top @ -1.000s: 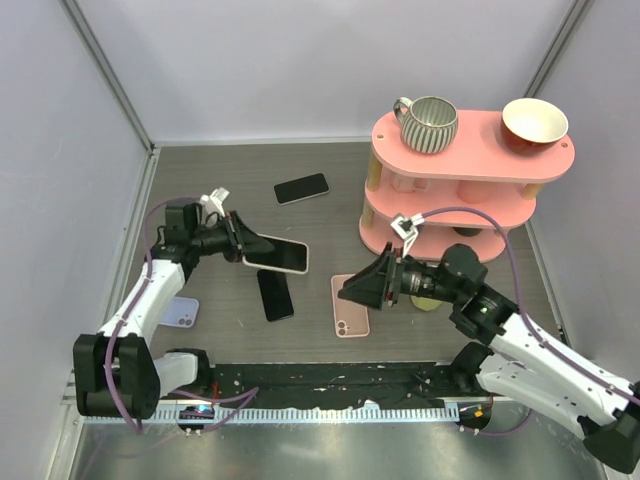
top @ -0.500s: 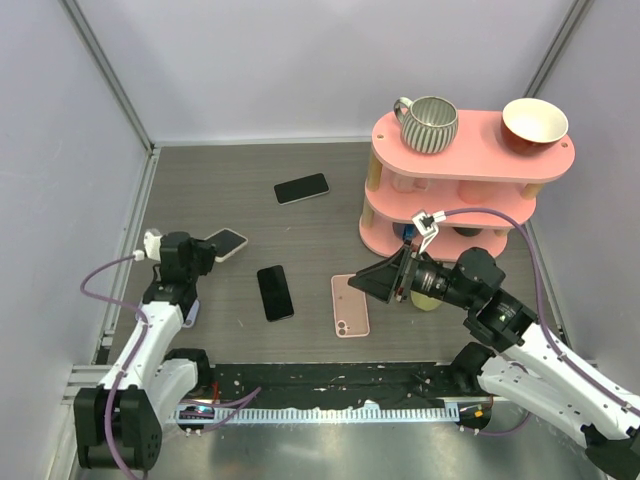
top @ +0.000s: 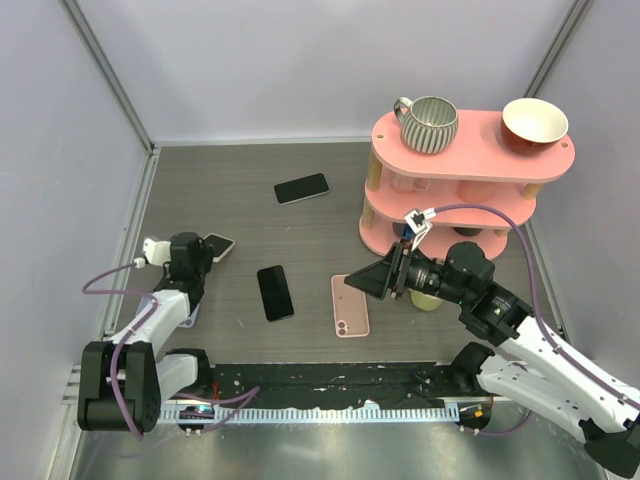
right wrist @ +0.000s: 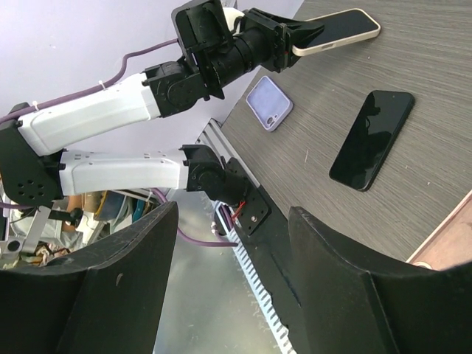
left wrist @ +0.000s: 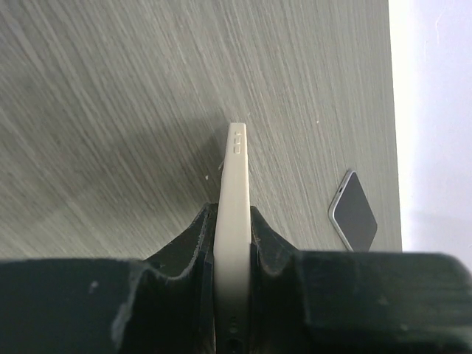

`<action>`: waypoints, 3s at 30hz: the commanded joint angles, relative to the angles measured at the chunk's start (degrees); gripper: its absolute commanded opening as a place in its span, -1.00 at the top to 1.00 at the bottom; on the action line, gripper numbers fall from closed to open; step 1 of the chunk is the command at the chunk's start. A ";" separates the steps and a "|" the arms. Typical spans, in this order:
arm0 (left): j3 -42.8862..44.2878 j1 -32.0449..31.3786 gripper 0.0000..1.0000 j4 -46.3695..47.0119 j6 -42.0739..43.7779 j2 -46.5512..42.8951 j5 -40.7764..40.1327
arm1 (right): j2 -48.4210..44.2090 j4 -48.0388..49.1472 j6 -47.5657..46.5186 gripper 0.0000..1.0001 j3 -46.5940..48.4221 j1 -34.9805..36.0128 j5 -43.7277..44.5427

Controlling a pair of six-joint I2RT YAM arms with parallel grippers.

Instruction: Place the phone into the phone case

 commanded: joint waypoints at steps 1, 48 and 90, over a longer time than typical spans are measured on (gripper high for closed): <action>2.26 0.16 0.93 4.40 1.40 3.26 -4.44 | 0.87 1.56 -1.81 -0.34 3.18 0.09 0.56; 16.68 19.05 -0.58 -62.85 -11.96 -2.01 -17.62 | 5.80 -3.27 -0.76 -0.32 4.06 0.09 2.14; 11.94 24.15 1.00 -62.94 -5.47 -20.45 -1.29 | 12.38 1.72 5.74 -0.25 1.43 6.66 16.27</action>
